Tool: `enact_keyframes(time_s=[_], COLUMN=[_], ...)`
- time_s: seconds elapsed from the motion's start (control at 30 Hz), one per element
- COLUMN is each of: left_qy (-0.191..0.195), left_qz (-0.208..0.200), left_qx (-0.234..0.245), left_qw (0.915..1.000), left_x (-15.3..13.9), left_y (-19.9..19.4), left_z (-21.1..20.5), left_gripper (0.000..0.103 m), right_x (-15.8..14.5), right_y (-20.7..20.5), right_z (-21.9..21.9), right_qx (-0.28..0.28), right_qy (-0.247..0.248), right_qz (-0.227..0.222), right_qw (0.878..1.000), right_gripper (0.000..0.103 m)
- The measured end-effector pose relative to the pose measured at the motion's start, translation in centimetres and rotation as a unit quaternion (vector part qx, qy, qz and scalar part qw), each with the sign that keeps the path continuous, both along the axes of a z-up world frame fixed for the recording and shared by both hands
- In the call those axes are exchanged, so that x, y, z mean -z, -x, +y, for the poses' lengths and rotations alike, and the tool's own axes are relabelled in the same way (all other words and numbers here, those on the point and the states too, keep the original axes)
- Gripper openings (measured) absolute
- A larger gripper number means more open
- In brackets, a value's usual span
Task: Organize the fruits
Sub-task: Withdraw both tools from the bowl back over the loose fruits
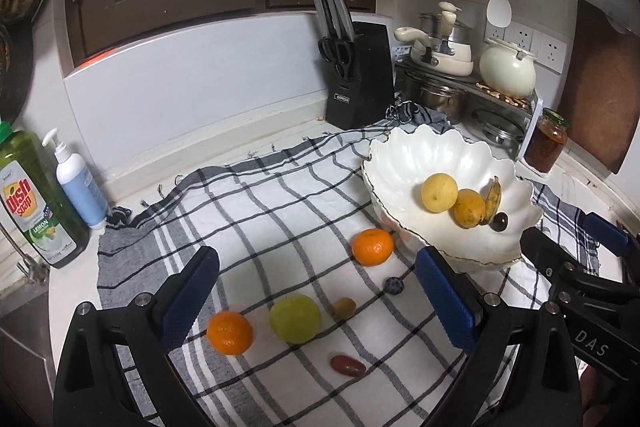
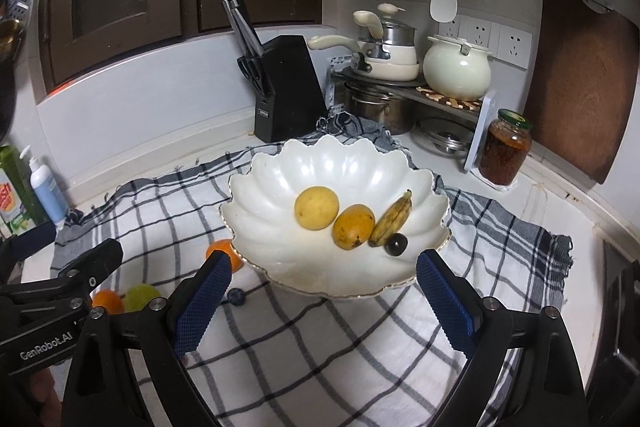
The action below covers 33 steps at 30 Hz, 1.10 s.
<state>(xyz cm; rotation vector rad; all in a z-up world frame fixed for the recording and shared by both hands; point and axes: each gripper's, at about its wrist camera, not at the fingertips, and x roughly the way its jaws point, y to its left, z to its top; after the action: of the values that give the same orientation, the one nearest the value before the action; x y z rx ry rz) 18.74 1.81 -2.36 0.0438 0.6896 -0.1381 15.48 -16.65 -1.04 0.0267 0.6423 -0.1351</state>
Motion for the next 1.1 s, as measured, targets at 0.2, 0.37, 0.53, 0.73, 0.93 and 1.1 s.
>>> enact_keyframes(time_s=[0.2,0.37,0.53,0.73,0.93,1.1], left_qy=[-0.004,-0.010,-0.011,-0.015,-0.017,-0.019], left_qz=[0.005,0.008,0.018,0.035,0.047,0.058], left_qx=[0.005,0.011,0.020,0.024,0.032,0.039], left_qw=[1.0000,0.9999,0.9996,0.9990,0.9983,0.9974], left_x=[1.2,2.4,3.9,6.1,7.8,9.2], left_y=[1.0,1.7,2.2,2.6,2.6,2.5], left_z=[-0.1,-0.3,-0.4,-0.6,-0.8,-1.0], left_gripper=[0.100,0.100,0.100,0.098,0.094,0.088], right_x=[1.4,2.8,4.4,6.1,7.5,8.5], right_y=[0.5,1.1,1.7,2.0,2.0,1.8], right_z=[-0.3,-0.5,-0.6,-0.6,-0.4,-0.4], right_qx=[0.006,0.008,0.010,0.010,0.010,0.011], right_qy=[-0.013,-0.015,-0.019,-0.021,-0.019,-0.018], right_qz=[0.010,0.019,0.029,0.044,0.057,0.069], right_qw=[1.000,1.000,0.999,0.999,0.998,0.997], right_gripper=[0.094,0.094,0.094,0.094,0.094,0.094])
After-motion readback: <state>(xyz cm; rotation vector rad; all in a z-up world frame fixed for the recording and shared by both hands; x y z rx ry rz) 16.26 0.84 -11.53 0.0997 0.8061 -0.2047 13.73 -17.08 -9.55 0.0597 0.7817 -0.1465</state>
